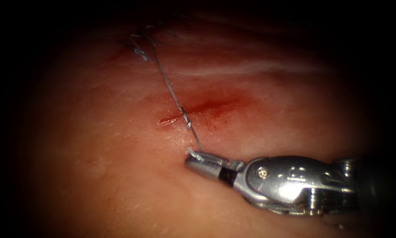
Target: Wound Closure
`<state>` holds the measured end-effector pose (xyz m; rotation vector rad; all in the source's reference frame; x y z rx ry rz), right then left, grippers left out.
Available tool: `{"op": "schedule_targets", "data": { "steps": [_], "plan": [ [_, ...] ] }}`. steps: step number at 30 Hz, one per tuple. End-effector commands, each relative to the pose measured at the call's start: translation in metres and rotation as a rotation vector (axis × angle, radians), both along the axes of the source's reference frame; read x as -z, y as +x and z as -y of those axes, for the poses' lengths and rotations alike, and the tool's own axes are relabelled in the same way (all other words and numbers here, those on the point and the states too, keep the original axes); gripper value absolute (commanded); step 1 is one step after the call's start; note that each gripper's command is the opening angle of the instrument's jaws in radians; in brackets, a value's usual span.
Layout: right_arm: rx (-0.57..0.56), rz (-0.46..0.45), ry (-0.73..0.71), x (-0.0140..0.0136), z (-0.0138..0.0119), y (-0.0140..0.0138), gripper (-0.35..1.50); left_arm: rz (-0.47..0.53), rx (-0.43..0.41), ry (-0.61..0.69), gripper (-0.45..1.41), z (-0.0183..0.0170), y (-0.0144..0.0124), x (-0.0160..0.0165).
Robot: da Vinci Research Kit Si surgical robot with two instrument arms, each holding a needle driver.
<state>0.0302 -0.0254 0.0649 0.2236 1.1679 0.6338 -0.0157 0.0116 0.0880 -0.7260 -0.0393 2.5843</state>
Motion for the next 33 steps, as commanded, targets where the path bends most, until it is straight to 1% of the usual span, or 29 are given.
{"op": "schedule_targets", "data": {
  "steps": [1,7,12,23,28,29,30,31,33],
  "plan": [
    [0.019,-0.002,0.006,-0.0001,0.0012,0.0004,-0.35,0.001,-0.002,-0.003,-0.45,0.0,-0.0005,-0.0008],
    [0.043,0.002,0.003,0.0003,0.0021,-0.0005,-0.35,-0.005,-0.01,-0.012,-0.45,-0.0003,-0.0004,-0.0008],
    [0.056,0.011,-0.001,0.0002,0.0025,-0.001,-0.35,-0.012,-0.011,-0.018,-0.45,-0.0007,-0.0002,-0.0009],
    [0.09,0.018,-0.002,-0.0006,0.0038,-0.0009,-0.35,-0.028,-0.009,-0.03,-0.45,-0.001,0.0002,-0.001],
    [0.103,0.014,-0.003,-0.0008,0.0036,-0.0005,-0.35,-0.029,-0.01,-0.026,-0.45,-0.0006,0.0,-0.0009],
    [0.117,0.006,-0.005,-0.0009,0.0035,-0.0003,-0.35,-0.026,-0.01,-0.021,-0.45,-0.0005,-0.0001,-0.0008],
    [0.156,-0.018,-0.005,-0.0012,0.0032,0.0002,-0.35,-0.018,-0.021,-0.014,-0.45,-0.0001,-0.0005,-0.0001],
    [0.156,-0.018,-0.005,-0.0012,0.0032,0.0002,-0.35,-0.018,-0.021,-0.014,-0.45,-0.0001,-0.0005,-0.0001],
    [0.197,-0.039,-0.023,-0.0015,0.003,0.0006,-0.35,-0.01,-0.031,-0.002,-0.45,0.0002,-0.0011,0.001]
  ]
}}
